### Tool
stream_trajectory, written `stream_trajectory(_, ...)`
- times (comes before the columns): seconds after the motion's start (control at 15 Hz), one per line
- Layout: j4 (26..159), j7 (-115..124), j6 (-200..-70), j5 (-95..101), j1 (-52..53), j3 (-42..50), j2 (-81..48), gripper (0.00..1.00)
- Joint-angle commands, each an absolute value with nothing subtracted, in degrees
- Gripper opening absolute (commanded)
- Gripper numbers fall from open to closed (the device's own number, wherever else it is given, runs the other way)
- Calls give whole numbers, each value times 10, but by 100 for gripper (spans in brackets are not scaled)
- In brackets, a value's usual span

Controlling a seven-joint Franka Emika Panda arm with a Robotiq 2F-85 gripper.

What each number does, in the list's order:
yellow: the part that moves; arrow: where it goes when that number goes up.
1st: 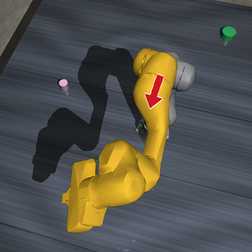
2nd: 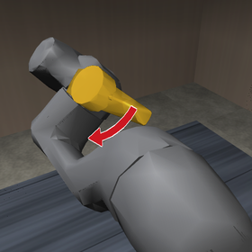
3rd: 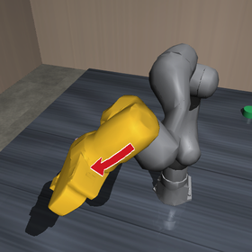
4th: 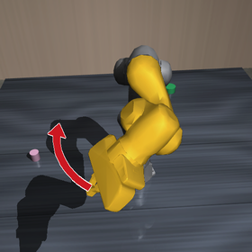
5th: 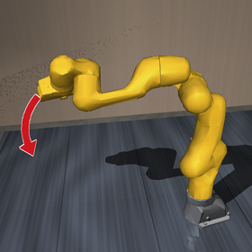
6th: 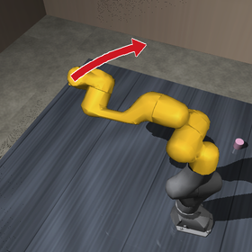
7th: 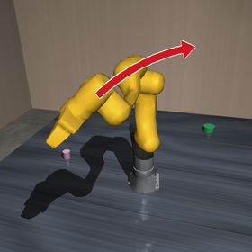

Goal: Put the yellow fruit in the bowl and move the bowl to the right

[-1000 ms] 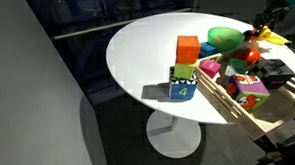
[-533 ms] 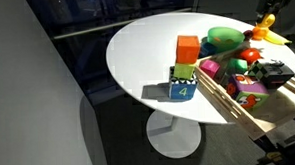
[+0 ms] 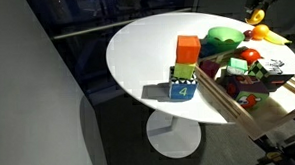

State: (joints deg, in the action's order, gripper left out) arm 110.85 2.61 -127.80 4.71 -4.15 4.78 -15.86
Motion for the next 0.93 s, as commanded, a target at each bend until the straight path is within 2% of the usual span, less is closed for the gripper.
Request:
stream_trajectory(0.0,1108,64,-1277,45,-24,41,-153,44)
stream_trajectory(0.4,1103,135,-1298,61,10,37,-170,44)
stream_trajectory(0.47,1102,145,-1301,67,15,39,-175,92)
stream_trajectory(0.67,1098,166,-1302,73,22,42,-182,100)
stream_trajectory(0.87,1097,178,-1292,78,20,47,-183,100)
